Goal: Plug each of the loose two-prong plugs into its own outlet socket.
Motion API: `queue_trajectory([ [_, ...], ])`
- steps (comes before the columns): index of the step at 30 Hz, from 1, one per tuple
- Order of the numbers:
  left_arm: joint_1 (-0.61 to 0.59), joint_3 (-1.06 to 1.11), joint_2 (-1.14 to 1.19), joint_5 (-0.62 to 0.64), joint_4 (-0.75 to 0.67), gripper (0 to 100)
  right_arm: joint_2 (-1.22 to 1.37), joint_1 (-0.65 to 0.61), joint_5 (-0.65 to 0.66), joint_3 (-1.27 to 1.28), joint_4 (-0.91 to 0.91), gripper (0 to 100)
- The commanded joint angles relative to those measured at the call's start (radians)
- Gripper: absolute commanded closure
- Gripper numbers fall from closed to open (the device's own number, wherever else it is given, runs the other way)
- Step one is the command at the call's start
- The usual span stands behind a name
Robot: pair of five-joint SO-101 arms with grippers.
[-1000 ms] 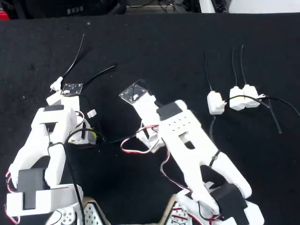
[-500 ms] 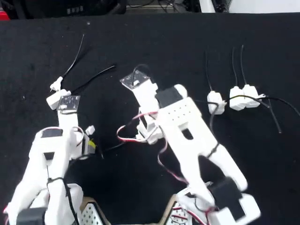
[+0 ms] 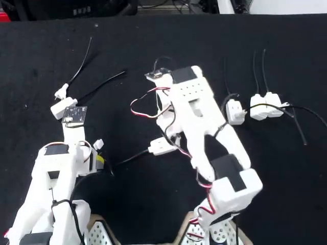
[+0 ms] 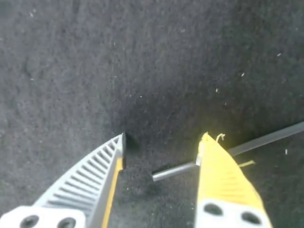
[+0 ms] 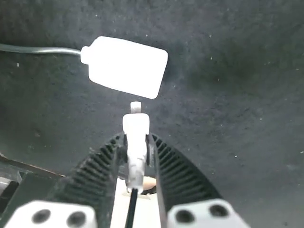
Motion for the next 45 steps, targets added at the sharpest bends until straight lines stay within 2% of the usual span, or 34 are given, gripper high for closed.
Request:
queue_trajectory([
  [1,0.015,0.004,-0.017,0.012,-0.006,75,0.022,0.009,-0.032,-0.077,0.032,98.8],
  [16,0.015,0.004,-0.017,0.012,-0.006,75,0.15,0.008,-0.144,-0.197,0.038,98.8],
  [45,0.015,0.002,-0.017,0.012,-0.006,75,0.15,0.012,-0.144,-0.133,-0.005,98.8],
])
